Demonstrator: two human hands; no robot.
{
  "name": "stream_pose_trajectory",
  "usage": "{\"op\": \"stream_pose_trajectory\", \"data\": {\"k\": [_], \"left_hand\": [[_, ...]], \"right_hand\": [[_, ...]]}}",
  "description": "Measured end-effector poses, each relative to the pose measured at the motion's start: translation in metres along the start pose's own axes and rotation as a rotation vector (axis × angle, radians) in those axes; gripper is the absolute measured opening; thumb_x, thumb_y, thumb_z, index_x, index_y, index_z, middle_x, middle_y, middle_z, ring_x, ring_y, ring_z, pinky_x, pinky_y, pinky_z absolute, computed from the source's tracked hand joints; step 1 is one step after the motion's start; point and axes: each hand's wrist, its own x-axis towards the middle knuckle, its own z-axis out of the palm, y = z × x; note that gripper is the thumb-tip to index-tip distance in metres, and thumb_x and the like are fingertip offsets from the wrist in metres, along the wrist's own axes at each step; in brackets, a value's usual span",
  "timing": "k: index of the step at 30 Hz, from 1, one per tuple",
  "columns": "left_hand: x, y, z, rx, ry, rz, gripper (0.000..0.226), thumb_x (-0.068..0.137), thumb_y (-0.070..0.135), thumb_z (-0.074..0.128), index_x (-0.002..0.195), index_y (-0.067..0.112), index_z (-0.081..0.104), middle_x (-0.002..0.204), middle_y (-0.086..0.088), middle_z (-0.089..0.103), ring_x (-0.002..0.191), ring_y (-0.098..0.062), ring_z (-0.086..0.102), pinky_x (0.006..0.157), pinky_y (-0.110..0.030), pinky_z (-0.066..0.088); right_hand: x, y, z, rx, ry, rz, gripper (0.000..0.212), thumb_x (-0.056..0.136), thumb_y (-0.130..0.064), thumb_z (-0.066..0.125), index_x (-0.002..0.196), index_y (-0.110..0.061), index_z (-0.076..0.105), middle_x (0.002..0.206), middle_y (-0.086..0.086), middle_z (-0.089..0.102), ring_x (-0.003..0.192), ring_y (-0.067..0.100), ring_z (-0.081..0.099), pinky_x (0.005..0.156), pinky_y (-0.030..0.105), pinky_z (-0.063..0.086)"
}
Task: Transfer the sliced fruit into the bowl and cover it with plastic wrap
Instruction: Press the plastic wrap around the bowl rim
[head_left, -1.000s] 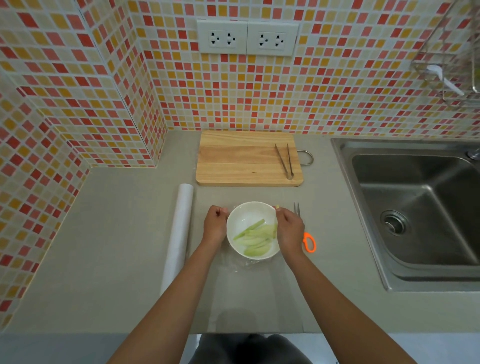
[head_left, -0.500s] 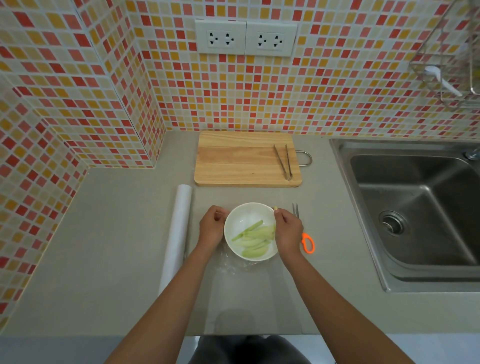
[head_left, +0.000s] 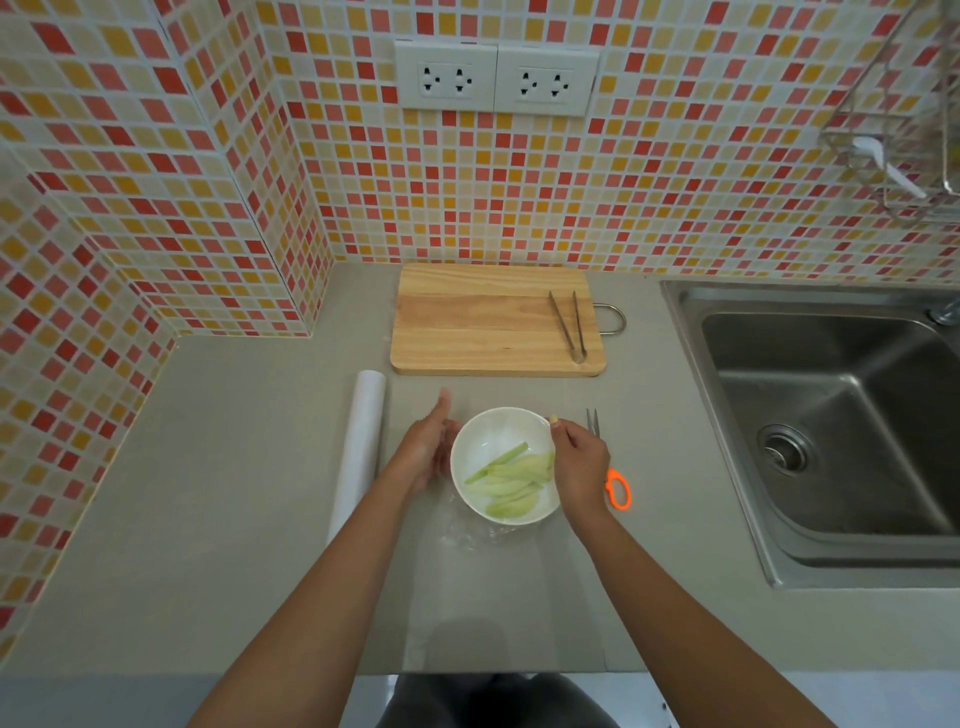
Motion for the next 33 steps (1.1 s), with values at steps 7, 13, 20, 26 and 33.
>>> {"op": "stream_pose_trajectory", "data": {"k": [7, 13, 20, 26, 33], "left_hand": [[0.006, -0.001, 0.003, 0.119, 0.038, 0.143, 0.039, 0.094, 0.029, 0.059, 0.060, 0.015, 0.046, 0.055, -0.001, 0.049, 0.050, -0.017, 0.045, 0.049, -0.028, 0.033], [0.007, -0.004, 0.011, 0.212, 0.177, 0.147, 0.036, 0.093, 0.026, 0.060, 0.064, 0.014, 0.042, 0.072, -0.011, 0.050, 0.069, -0.022, 0.050, 0.057, -0.029, 0.036], [0.006, 0.004, 0.015, 0.189, 0.268, 0.144, 0.019, 0.079, 0.004, 0.066, 0.075, 0.018, 0.054, 0.088, -0.005, 0.065, 0.082, -0.024, 0.060, 0.072, -0.033, 0.050], [0.001, 0.009, 0.011, 0.200, 0.094, 0.198, 0.025, 0.080, -0.012, 0.055, 0.085, 0.004, 0.073, 0.085, -0.009, 0.070, 0.076, -0.023, 0.064, 0.062, -0.024, 0.054], [-0.008, 0.006, 0.003, 0.220, -0.084, 0.279, 0.030, 0.091, -0.001, 0.052, 0.106, 0.012, 0.074, 0.103, 0.002, 0.073, 0.082, -0.005, 0.067, 0.057, -0.015, 0.052]], "right_hand": [[0.001, 0.001, 0.000, -0.033, 0.008, -0.031, 0.033, 0.094, -0.009, 0.051, 0.065, 0.008, 0.050, 0.060, 0.008, 0.037, 0.060, 0.014, 0.032, 0.055, 0.029, 0.027], [0.002, 0.003, 0.001, 0.048, 0.003, 0.055, 0.031, 0.095, -0.013, 0.050, 0.076, 0.008, 0.064, 0.065, 0.010, 0.048, 0.063, 0.015, 0.041, 0.057, 0.028, 0.033], [0.006, 0.006, 0.001, 0.235, -0.086, 0.287, 0.034, 0.095, -0.015, 0.047, 0.087, 0.015, 0.058, 0.075, 0.011, 0.050, 0.072, 0.021, 0.046, 0.070, 0.032, 0.037], [0.004, 0.005, -0.001, 0.221, -0.090, 0.236, 0.029, 0.095, -0.011, 0.044, 0.095, -0.005, 0.072, 0.084, 0.007, 0.066, 0.077, 0.017, 0.059, 0.073, 0.031, 0.047], [0.004, 0.006, 0.002, 0.174, -0.048, 0.140, 0.030, 0.097, -0.010, 0.043, 0.094, -0.005, 0.072, 0.086, 0.009, 0.068, 0.077, 0.016, 0.059, 0.072, 0.030, 0.047]]}}
